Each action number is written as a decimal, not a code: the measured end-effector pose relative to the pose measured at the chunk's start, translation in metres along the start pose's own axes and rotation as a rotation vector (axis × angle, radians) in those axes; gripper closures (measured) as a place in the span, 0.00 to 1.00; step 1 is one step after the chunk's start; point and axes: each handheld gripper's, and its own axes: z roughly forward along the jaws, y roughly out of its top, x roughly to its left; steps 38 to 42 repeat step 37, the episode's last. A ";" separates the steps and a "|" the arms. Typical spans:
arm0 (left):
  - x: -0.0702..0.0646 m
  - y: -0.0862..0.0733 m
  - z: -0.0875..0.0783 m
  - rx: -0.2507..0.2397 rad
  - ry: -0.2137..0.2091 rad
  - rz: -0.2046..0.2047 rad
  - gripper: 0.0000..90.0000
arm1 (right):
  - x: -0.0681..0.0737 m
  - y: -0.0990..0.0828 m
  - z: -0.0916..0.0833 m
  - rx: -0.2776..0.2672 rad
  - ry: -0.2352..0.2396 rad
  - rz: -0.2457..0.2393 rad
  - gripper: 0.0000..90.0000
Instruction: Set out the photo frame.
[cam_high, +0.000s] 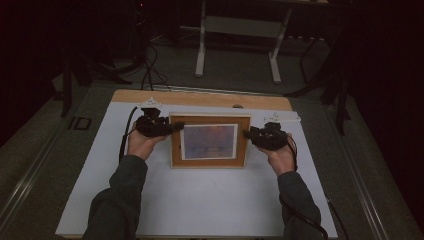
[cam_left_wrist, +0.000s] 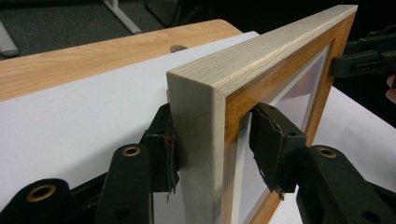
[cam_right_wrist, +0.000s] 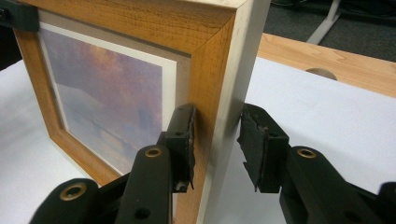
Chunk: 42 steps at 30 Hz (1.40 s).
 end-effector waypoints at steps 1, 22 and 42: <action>0.000 0.000 0.000 0.001 0.000 -0.001 0.61 | 0.000 0.000 0.000 0.001 -0.001 -0.001 0.73; -0.004 -0.005 -0.009 -0.022 0.012 -0.040 0.49 | 0.001 -0.004 -0.001 0.012 0.004 -0.002 0.65; -0.010 -0.020 -0.053 -0.081 0.111 -0.032 0.44 | -0.003 -0.014 -0.017 0.004 -0.004 0.018 0.61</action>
